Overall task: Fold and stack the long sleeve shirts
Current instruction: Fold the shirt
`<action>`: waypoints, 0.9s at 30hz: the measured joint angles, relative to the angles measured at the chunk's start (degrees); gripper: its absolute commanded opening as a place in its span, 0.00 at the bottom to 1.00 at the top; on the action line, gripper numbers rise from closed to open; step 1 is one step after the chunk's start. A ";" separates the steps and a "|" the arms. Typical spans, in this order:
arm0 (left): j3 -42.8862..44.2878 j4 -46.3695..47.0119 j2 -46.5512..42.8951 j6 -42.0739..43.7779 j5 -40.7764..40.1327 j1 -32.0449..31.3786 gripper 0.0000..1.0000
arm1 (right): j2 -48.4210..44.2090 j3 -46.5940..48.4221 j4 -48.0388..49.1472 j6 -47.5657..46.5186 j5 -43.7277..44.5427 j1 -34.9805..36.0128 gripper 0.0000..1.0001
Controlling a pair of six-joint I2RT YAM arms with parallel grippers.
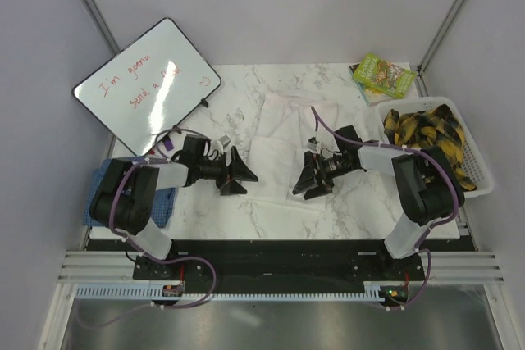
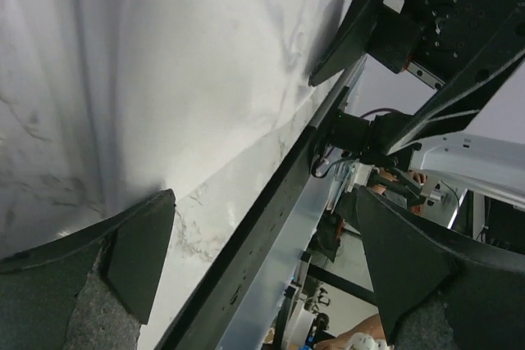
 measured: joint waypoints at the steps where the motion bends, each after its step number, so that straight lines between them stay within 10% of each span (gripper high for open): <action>1: -0.20 -1.66 -1.70 0.59 0.35 0.00 0.97 | -0.50 0.66 -2.25 -1.40 0.02 0.20 0.98; 14: 27.30 -2.60 8.37 6.21 1.20 -3.45 0.88 | 12.46 25.51 -15.17 -15.50 4.87 -9.49 0.98; 27: 25.62 4.55 21.55 1.62 -1.68 -1.05 0.86 | 23.65 36.61 -17.97 -16.87 5.86 -9.38 0.98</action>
